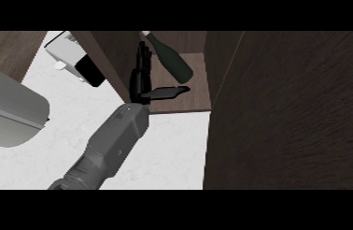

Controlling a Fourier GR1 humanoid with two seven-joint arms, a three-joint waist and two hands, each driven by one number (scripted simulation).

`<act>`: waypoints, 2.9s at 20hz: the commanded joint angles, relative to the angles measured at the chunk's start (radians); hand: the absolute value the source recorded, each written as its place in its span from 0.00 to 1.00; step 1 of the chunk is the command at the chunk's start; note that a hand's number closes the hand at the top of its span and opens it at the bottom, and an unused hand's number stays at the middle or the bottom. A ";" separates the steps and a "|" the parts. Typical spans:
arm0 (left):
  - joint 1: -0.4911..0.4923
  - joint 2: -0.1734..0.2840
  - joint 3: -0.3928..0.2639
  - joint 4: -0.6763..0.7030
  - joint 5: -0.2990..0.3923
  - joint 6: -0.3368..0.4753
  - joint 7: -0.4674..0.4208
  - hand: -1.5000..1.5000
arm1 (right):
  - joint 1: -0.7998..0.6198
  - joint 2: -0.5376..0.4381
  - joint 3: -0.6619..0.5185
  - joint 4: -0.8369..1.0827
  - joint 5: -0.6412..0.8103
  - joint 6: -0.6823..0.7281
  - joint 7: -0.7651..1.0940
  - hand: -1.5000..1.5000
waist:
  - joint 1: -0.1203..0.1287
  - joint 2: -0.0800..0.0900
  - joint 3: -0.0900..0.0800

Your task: Pick up the wine, place it into the cabinet and close the cabinet

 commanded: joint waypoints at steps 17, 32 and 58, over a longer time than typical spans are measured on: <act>0.523 0.034 -0.455 -0.919 -0.063 0.446 0.180 0.00 | 0.047 -0.048 -0.113 -0.071 -0.093 0.001 0.017 0.00 | 0.056 -0.002 0.001; 0.899 0.307 -0.598 -1.512 -0.209 0.534 0.275 0.00 | 0.040 -0.039 -0.047 -0.087 -0.108 0.014 0.085 0.00 | 0.063 -0.004 0.001; 1.141 0.630 -0.213 -1.687 0.023 0.141 0.232 0.00 | 0.205 0.003 0.335 -0.154 -0.151 0.109 0.216 1.00 | 0.052 -0.003 0.000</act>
